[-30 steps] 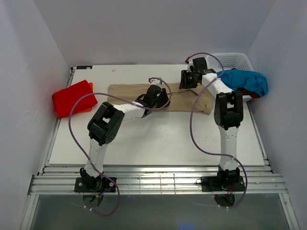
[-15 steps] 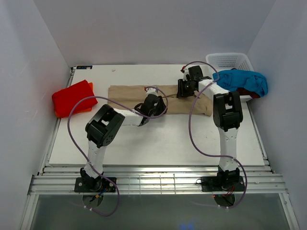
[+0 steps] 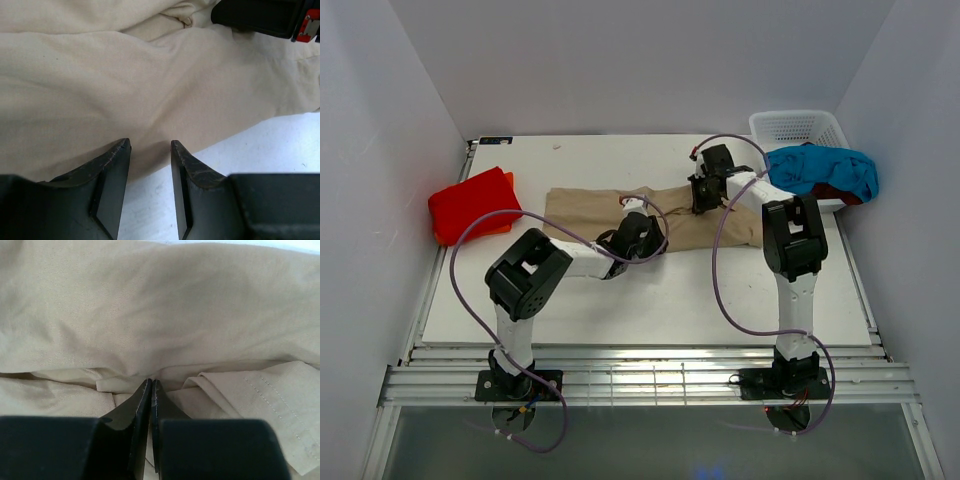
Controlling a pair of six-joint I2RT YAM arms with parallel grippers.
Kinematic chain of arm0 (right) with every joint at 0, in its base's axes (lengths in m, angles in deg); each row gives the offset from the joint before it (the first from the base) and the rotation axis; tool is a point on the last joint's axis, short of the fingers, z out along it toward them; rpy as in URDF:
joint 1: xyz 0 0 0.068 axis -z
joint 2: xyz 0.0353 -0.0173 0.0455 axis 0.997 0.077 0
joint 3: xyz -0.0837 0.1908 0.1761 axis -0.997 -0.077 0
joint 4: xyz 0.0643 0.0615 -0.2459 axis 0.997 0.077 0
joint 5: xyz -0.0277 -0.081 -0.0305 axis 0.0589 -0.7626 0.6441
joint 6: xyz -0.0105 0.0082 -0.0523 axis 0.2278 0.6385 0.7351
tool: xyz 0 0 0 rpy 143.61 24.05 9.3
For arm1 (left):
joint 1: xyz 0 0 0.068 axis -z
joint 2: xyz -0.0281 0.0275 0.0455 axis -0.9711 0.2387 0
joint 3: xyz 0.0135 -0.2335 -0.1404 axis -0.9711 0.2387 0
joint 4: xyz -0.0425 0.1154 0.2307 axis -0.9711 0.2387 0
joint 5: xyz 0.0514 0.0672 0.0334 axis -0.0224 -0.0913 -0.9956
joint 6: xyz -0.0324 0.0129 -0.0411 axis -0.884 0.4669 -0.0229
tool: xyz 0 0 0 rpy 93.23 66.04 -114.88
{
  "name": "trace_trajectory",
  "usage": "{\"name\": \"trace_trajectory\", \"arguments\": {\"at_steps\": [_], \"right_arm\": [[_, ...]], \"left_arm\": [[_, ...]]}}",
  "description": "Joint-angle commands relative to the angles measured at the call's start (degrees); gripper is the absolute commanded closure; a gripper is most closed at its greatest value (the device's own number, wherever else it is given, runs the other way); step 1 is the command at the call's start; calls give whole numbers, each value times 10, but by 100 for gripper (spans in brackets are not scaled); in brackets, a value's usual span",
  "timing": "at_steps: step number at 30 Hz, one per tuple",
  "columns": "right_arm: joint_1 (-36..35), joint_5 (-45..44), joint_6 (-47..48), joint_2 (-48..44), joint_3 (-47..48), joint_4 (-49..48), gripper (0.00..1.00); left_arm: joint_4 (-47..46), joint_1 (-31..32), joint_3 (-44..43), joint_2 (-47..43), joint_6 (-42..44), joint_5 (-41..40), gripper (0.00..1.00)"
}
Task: Fold and stack the t-shirts
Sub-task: Fold the tshirt
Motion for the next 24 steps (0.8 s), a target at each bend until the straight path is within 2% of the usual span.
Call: {"name": "trace_trajectory", "arguments": {"at_steps": [1,10,12,15,20,24], "right_arm": [[-4,-34,2,-42,1,18,92],[-11,-52,4,-88,32,52,92],[-11,-52,6,-88,31,55,87],[-10,-51,7,-86,22,52,84],[-10,-40,7,-72,17,48,71],[-10,-71,5,-66,19,48,69]], "left_arm": [[58,14,38,-35,-11,-12,51],[54,24,70,-54,-24,-17,51],[55,26,70,-54,-24,-15,51],[55,28,71,-55,-24,-14,51],[55,29,77,-62,-22,-17,51],[54,29,81,-69,-20,-19,51]]}}
